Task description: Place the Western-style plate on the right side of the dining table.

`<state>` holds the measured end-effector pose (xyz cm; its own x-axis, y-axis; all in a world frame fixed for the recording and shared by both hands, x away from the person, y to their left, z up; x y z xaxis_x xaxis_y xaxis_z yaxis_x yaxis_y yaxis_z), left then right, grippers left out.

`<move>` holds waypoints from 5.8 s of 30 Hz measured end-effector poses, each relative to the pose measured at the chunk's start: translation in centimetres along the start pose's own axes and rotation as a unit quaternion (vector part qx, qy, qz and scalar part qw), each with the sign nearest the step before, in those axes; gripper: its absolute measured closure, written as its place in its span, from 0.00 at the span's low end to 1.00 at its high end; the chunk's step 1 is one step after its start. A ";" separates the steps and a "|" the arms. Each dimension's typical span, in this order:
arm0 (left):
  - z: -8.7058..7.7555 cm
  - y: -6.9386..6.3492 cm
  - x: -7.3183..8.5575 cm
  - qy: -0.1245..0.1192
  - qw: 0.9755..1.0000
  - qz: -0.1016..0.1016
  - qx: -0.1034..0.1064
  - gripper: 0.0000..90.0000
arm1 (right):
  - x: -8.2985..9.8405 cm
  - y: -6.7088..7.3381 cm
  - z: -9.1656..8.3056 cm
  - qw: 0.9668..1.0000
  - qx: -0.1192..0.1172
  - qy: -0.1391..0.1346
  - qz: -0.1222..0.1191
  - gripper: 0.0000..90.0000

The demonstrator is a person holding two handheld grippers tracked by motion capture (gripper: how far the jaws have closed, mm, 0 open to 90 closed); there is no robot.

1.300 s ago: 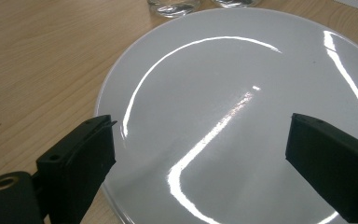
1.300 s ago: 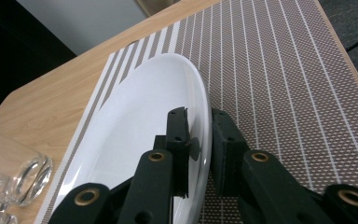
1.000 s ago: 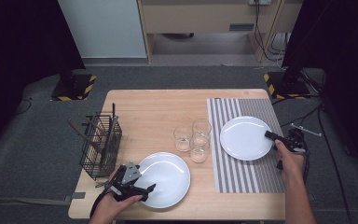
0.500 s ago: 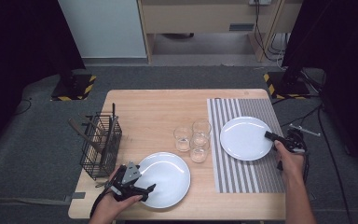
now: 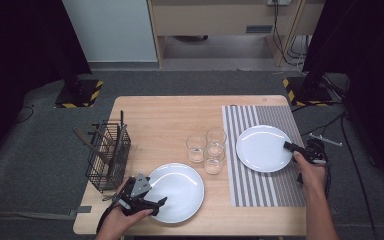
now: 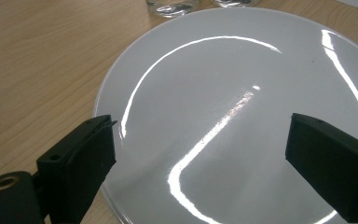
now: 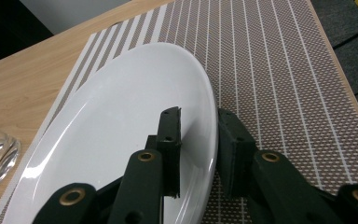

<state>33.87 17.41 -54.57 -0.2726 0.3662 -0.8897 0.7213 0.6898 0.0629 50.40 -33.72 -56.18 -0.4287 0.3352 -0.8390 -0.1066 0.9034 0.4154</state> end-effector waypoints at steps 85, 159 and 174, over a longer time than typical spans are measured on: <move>0.0 0.0 0.0 0.000 1.000 0.004 -0.001 0.09 | 1.5 -0.5 0.7 0.998 0.044 0.016 -0.052 0.71; -0.4 0.8 0.0 -0.012 1.000 -0.012 -0.013 0.07 | 1.8 10.4 -5.4 0.984 -0.024 -0.067 -0.164 0.06; -1.6 0.5 -0.9 -0.040 0.999 -0.011 -0.001 0.04 | 4.4 12.8 -6.3 0.973 -0.049 -0.058 -0.217 0.06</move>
<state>33.43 18.45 -53.02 -0.2376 0.2999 -0.9239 0.7144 0.6984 0.0430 41.52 -22.37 -52.41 -0.2209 -0.0384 -0.9745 -0.3417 0.9390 0.0404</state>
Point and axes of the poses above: each handheld gripper's, and its own axes: z roughly forward along the jaws, x roughly out of its underside, y roughly to its left, the point moved 7 cm from there along z, roughly forward along the jaws, and after that the axes turned 14 degrees about -y, right-handed, at the moved point
